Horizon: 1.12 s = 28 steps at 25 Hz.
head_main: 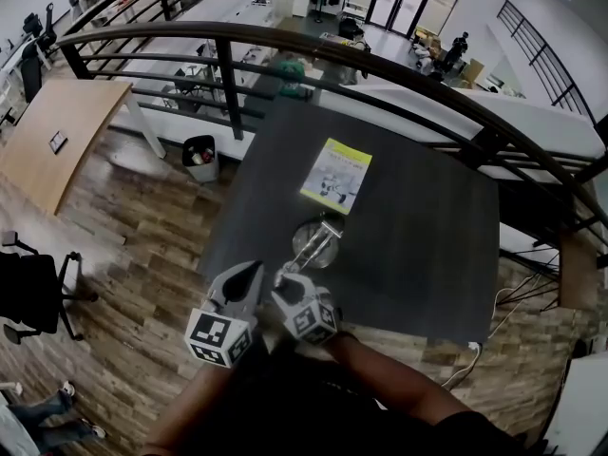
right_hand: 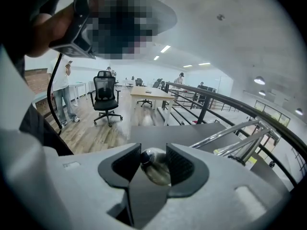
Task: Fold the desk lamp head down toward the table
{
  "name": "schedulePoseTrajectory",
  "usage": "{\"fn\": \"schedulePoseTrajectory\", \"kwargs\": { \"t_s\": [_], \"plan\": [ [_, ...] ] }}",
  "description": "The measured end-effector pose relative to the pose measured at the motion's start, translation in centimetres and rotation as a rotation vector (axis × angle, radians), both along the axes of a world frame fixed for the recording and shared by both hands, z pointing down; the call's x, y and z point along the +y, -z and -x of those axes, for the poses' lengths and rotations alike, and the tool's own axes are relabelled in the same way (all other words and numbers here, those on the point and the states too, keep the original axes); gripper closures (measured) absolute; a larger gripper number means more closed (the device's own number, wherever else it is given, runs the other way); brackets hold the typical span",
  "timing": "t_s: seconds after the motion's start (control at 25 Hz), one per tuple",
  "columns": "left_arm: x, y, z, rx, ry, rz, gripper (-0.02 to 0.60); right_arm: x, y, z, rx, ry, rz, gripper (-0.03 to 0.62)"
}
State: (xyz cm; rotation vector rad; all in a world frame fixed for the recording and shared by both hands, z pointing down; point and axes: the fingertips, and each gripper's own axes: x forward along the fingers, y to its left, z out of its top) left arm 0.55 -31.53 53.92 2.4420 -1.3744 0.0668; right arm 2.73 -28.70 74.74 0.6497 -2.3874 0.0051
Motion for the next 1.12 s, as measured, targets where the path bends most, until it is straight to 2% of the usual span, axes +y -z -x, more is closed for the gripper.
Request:
{"fn": "schedulePoseTrajectory", "kwargs": {
  "t_s": [0.2, 0.32, 0.56, 0.8, 0.96, 1.12],
  "plan": [
    [0.3, 0.1, 0.2, -0.003, 0.000, 0.001, 0.580, -0.1, 0.1, 0.1, -0.005, -0.002, -0.002, 0.428],
    [0.6, 0.3, 0.3, -0.006, -0.002, -0.001, 0.580, 0.2, 2.0, 0.3, -0.040, 0.001, -0.011, 0.425],
    [1.0, 1.5, 1.5, -0.015, 0.003, -0.024, 0.580, -0.4, 9.7, 0.4, -0.264, -0.062, 0.014, 0.438],
    [2.2, 3.2, 1.6, -0.004, -0.050, -0.060, 0.580, 0.5, 19.5, 0.3, -0.470, -0.089, -0.081, 0.591],
    [3.2, 5.4, 2.2, 0.002, -0.105, -0.117, 0.580, 1.7, 24.1, 1.0, -0.526, -0.134, -0.119, 0.591],
    [5.6, 7.4, 3.1, 0.018, -0.167, -0.162, 0.580, 3.5, 26.4, 1.8, -0.553, -0.195, -0.168, 0.591]
  ]
}}
